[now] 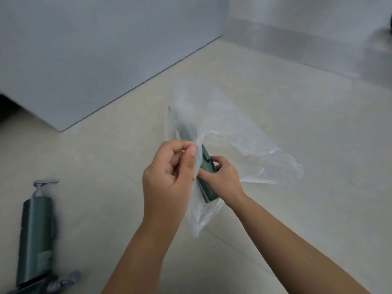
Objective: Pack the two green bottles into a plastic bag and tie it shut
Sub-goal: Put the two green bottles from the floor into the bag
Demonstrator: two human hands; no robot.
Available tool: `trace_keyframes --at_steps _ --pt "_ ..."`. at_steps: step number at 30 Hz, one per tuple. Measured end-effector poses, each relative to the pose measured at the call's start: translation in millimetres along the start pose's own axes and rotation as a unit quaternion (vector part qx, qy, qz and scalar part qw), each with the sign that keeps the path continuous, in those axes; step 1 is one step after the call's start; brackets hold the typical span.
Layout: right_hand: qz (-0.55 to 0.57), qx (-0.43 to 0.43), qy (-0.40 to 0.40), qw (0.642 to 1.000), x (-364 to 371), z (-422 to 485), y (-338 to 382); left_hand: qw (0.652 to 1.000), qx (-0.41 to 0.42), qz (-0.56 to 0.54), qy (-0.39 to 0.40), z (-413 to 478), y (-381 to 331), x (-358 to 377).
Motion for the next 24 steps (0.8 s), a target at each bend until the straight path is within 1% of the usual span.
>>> trace_keyframes --at_steps 4,7,13,16,19,24 --pt "0.007 -0.003 0.009 1.0 24.6 12.0 -3.7 1.0 0.015 0.002 0.002 2.5 -6.8 -3.2" --pt "0.015 0.008 0.013 1.0 36.2 18.6 -15.2 1.0 0.004 0.001 -0.005 3.3 -3.0 -5.4" --pt "-0.007 0.033 0.007 0.999 39.5 27.4 -40.1 0.999 -0.025 0.017 -0.017 0.3 10.2 -12.1" --pt "-0.009 0.028 -0.001 1.0 37.8 28.4 -43.5 0.999 -0.034 0.026 -0.026 -3.0 14.9 -14.7" --pt "-0.027 0.01 0.013 0.999 39.5 23.1 -41.4 0.998 -0.035 0.032 -0.031 -6.8 15.3 -17.2" --pt "-0.033 -0.008 0.007 0.999 25.4 4.9 -39.3 0.999 -0.035 0.018 -0.038 -8.7 15.2 -20.5"
Point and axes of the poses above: each hand's wrist, its own z-axis towards the middle knuckle, its own x-axis out of the palm, y = z × x, the point moved 7 cm from there along z, towards the middle knuckle, and after that the axes turned 7 degrees about z, right-handed, at the moved point
